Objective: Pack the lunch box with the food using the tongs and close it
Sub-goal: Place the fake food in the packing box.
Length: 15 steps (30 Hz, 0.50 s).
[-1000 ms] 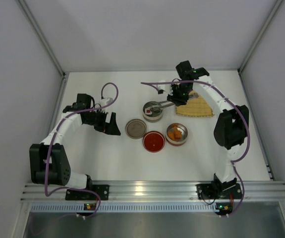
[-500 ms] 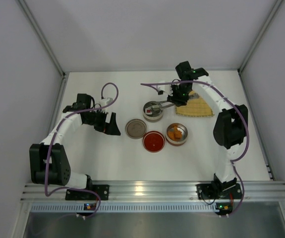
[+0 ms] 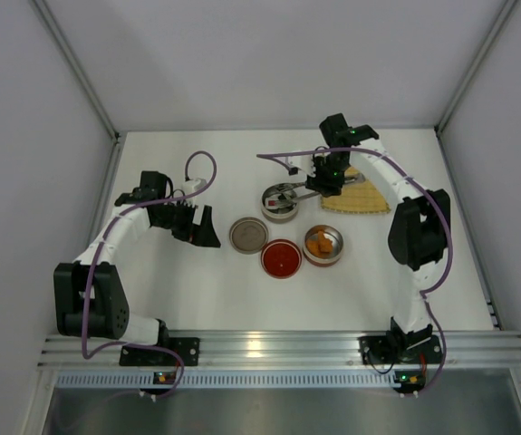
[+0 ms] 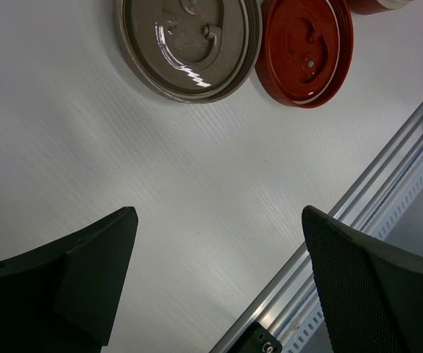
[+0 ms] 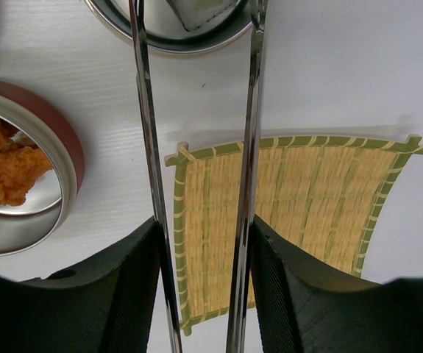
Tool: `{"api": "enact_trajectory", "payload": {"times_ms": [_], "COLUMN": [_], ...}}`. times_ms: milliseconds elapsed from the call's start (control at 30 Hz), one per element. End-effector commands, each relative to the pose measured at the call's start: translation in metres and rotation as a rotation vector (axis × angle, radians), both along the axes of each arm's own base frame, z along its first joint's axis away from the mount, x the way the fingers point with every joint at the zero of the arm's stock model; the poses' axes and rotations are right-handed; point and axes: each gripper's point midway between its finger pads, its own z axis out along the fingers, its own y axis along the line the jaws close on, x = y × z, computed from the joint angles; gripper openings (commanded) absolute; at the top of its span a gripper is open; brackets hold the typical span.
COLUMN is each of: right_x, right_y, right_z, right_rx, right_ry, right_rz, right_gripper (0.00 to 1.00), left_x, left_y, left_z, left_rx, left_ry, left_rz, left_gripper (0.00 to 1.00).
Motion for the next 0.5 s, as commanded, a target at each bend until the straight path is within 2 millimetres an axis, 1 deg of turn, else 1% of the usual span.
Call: {"api": "enact_trajectory", "payload": {"times_ms": [0,133,267,333,467], "right_x": [0.015,0.013,0.012,0.011,0.007], "right_y": [0.001,0.001,0.001,0.005,0.014], "right_z": [0.017,0.020,0.029,0.037,0.063], "right_rx": [0.018,0.021,0.035,0.064,0.147], "right_ry": [-0.060,-0.062,-0.078,-0.085,-0.103], "right_rz": [0.005,0.005,0.005,0.008,-0.007], "right_gripper": [0.48,0.50,0.50,0.50,0.49], "left_x": [0.003,0.003,0.003,0.002,0.001], "left_y": [-0.001,-0.001,-0.001,-0.002,-0.002], "left_z": [0.000,-0.001,0.001,0.002,0.008], "left_rx": [-0.009,-0.009,-0.013,-0.014,-0.022], "left_ry": [-0.026,-0.020,-0.026,-0.027,-0.042], "left_rz": [-0.022,-0.023,-0.025,-0.024,-0.027], "left_gripper": [0.98,0.98,0.98,0.98,0.98]}}
